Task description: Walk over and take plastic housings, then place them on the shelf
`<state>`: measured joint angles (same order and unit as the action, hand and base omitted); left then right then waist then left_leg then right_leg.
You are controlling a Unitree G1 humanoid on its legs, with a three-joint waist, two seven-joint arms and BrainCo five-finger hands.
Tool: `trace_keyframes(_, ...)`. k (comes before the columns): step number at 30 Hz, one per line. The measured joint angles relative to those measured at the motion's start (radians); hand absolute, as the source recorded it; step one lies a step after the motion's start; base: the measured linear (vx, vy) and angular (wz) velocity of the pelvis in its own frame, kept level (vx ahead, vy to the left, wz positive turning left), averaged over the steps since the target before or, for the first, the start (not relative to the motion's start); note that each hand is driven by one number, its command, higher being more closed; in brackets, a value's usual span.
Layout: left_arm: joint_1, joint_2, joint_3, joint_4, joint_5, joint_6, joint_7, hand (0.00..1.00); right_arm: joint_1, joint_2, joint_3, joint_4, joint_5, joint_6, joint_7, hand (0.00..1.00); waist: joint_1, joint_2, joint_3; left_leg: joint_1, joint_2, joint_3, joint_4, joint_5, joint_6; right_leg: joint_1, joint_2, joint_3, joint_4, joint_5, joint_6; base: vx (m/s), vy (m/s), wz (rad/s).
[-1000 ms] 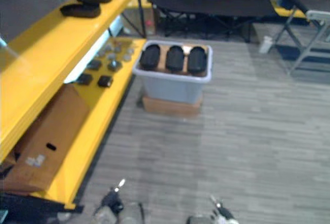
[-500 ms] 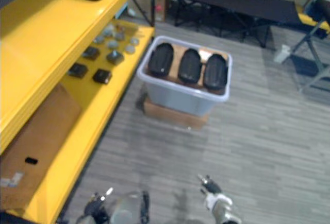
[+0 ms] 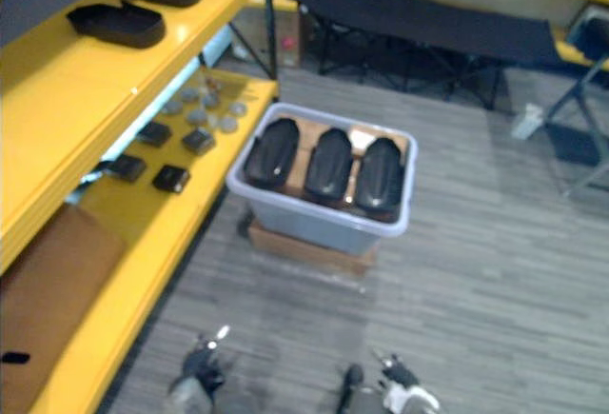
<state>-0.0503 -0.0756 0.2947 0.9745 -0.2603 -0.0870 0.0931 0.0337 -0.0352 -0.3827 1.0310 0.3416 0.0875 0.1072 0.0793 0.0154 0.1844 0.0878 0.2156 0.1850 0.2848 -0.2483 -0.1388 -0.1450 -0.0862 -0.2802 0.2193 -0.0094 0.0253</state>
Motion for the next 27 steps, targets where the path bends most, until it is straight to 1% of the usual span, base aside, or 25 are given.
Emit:
trace_keyframes(1,0.004,0.0,0.001,0.0,-0.001,-0.001,0.001,0.0,0.008,0.002,-0.008,0.001,0.001,-0.001,-0.005,0.0,0.001,-0.009,0.0,-0.003,-0.001,0.018,0.029,0.018,-0.003,0.009,-0.001,0.01,-0.007,-0.006,0.0,0.08,-0.106,-0.19)
trace_keyframes(3,0.017,-0.002,0.007,0.001,-0.011,-0.009,0.005,0.0,0.009,0.003,-0.006,0.001,0.0,-0.002,-0.005,0.0,0.001,-0.013,0.0,-0.06,0.009,0.014,0.158,0.025,-0.007,0.011,0.002,0.027,-0.006,-0.018,-0.003,0.04,-0.054,-0.25)
trace_keyframes(4,0.03,-0.002,0.012,-0.003,-0.018,-0.015,0.011,0.0,0.01,0.002,-0.002,0.001,-0.002,-0.002,-0.005,0.0,0.002,-0.013,0.001,-0.119,0.021,-0.005,0.297,0.049,-0.002,0.016,0.005,0.037,-0.005,-0.028,-0.003,0.05,-0.056,-0.19)
trace_keyframes(5,0.035,0.001,0.023,-0.013,-0.033,-0.034,0.013,0.0,0.014,-0.004,0.009,0.001,-0.004,-0.002,-0.005,0.0,0.001,-0.004,0.012,-0.193,0.027,-0.064,0.47,0.128,0.0,0.047,0.013,0.042,-0.008,-0.04,-0.005,0.05,-0.063,-0.18)
trace_keyframes(6,0.038,0.002,0.031,-0.015,-0.049,-0.045,0.012,0.0,0.017,-0.01,0.021,0.001,-0.007,-0.001,-0.007,0.0,0.002,0.001,0.018,-0.229,0.031,-0.088,0.551,0.184,0.0,0.066,0.016,0.049,-0.016,-0.047,-0.011,0.03,-0.015,-0.33)
trace_keyframes(7,0.056,0.006,0.043,-0.022,-0.057,-0.053,0.01,0.0,0.019,-0.015,0.046,0.0,-0.017,0.0,-0.014,0.0,0.015,0.007,0.026,-0.279,0.038,-0.124,0.679,0.245,-0.001,0.099,0.019,0.069,-0.024,-0.057,-0.011,0.05,0.054,-0.44)
trace_keyframes(8,0.075,0.014,0.044,-0.023,-0.053,-0.052,0.003,0.0,0.02,-0.021,0.051,0.0,-0.02,0.0,-0.024,0.0,0.016,0.019,0.029,-0.312,0.035,-0.14,0.718,0.193,0.006,0.126,0.02,0.08,-0.028,-0.067,-0.003,0.05,0.08,-0.44)
trace_keyframes(9,0.084,0.018,0.042,-0.024,-0.051,-0.052,-0.001,0.0,0.021,-0.023,0.05,0.0,-0.019,0.001,-0.025,0.0,0.015,0.021,0.03,-0.329,0.035,-0.13,0.709,0.169,0.013,0.133,0.019,0.085,-0.031,-0.068,-0.001,0.1,0.112,-0.33)
trace_keyframes(10,0.101,0.022,0.037,-0.026,-0.043,-0.049,-0.008,0.0,0.021,-0.02,0.045,-0.002,-0.009,0.001,-0.027,0.0,0.017,0.02,0.029,-0.335,0.039,-0.092,0.619,0.147,0.036,0.15,0.01,0.09,-0.042,-0.067,0.009,0.11,0.167,-0.35)
trace_keyframes(11,0.123,0.026,0.04,-0.029,-0.034,-0.045,-0.018,0.0,0.021,-0.017,0.041,-0.005,0.012,0.0,-0.027,0.0,0.019,0.016,0.029,-0.323,0.039,-0.042,0.496,0.14,0.048,0.154,-0.003,0.093,-0.043,-0.069,0.026,0.13,0.192,-0.36)
trace_keyframes(12,0.128,0.032,0.042,-0.031,-0.032,-0.044,-0.02,0.0,0.022,-0.014,0.041,-0.006,0.02,0.001,-0.027,0.0,0.019,0.008,0.028,-0.293,0.03,-0.019,0.456,0.124,0.051,0.155,-0.014,0.099,-0.045,-0.07,0.034,0.16,0.179,-0.03)
trace_keyframes(13,0.128,0.047,0.038,-0.031,-0.001,-0.042,-0.025,0.0,0.023,0.003,0.037,-0.017,0.036,0.001,-0.027,0.0,0.009,-0.014,0.018,-0.249,-0.007,0.023,0.343,0.095,0.053,0.153,-0.043,0.098,-0.071,-0.059,0.055,0.13,0.158,0.34)
trace_keyframes(14,0.099,0.053,0.033,-0.03,0.005,-0.043,-0.029,0.0,0.021,0.011,0.035,-0.029,0.037,0.001,-0.026,0.0,0.001,-0.029,0.023,-0.239,-0.025,0.047,0.274,0.066,0.059,0.14,-0.054,0.086,-0.088,-0.037,0.068,0.11,0.154,0.47)
trace_keyframes(16,0.063,0.052,0.012,-0.026,0.006,-0.043,-0.029,0.0,-0.002,0.016,0.018,-0.031,0.036,0.002,-0.035,0.0,0.007,-0.026,0.036,-0.228,-0.042,0.046,0.2,0.03,0.076,0.128,-0.058,0.065,-0.099,-0.01,0.084,0.06,0.144,0.32)
trace_keyframes(18,0.036,0.058,-0.022,-0.021,0.033,-0.045,-0.028,0.0,-0.009,0.025,0.01,-0.036,0.035,-0.006,-0.044,0.0,0.008,-0.032,0.04,-0.224,-0.066,0.044,0.161,0.028,0.08,0.126,-0.076,0.052,-0.101,-0.008,0.088,0.04,0.124,0.26)
trace_keyframes(21,0.016,0.058,-0.08,-0.023,0.038,-0.058,-0.017,0.0,-0.007,0.038,0.011,-0.035,0.009,-0.032,-0.044,0.0,0.011,-0.03,0.04,-0.202,-0.093,0.043,0.1,0.029,0.08,0.127,-0.09,0.037,-0.108,-0.004,0.094,0.01,0.063,0.14)
trace_keyframes(23,0.008,0.055,-0.088,-0.026,0.037,-0.071,-0.015,0.0,-0.009,0.039,0.013,-0.035,-0.005,-0.047,-0.044,0.0,0.011,-0.028,0.042,-0.189,-0.105,0.041,0.049,0.038,0.094,0.125,-0.096,0.031,-0.115,-0.001,0.098,-0.01,0.004,0.12)
trace_keyframes(24,0.006,0.048,-0.113,-0.032,0.037,-0.091,-0.005,0.0,-0.01,0.039,0.021,-0.035,0.009,-0.048,-0.045,0.0,0.012,-0.028,0.042,-0.189,-0.109,0.04,0.025,0.049,0.095,0.121,-0.1,0.026,-0.124,0.005,0.099,-0.03,-0.001,0.08)
trace_keyframes(25,0.005,0.049,-0.122,-0.037,0.031,-0.1,0.001,0.0,-0.011,0.039,0.028,-0.035,0.011,-0.049,-0.045,0.0,0.015,-0.028,0.042,-0.191,-0.112,0.04,0.009,0.056,0.093,0.115,-0.1,0.02,-0.132,0.009,0.097,-0.04,-0.014,0.07)
trace_keyframes(27,0.005,0.042,-0.127,-0.043,0.021,-0.108,0.001,0.0,-0.015,0.038,0.051,-0.035,0.008,-0.058,-0.045,0.0,0.016,-0.03,0.043,-0.194,-0.123,0.035,-0.024,0.078,0.093,0.109,-0.103,0.01,-0.151,0.017,0.095,-0.02,-0.027,0.1)
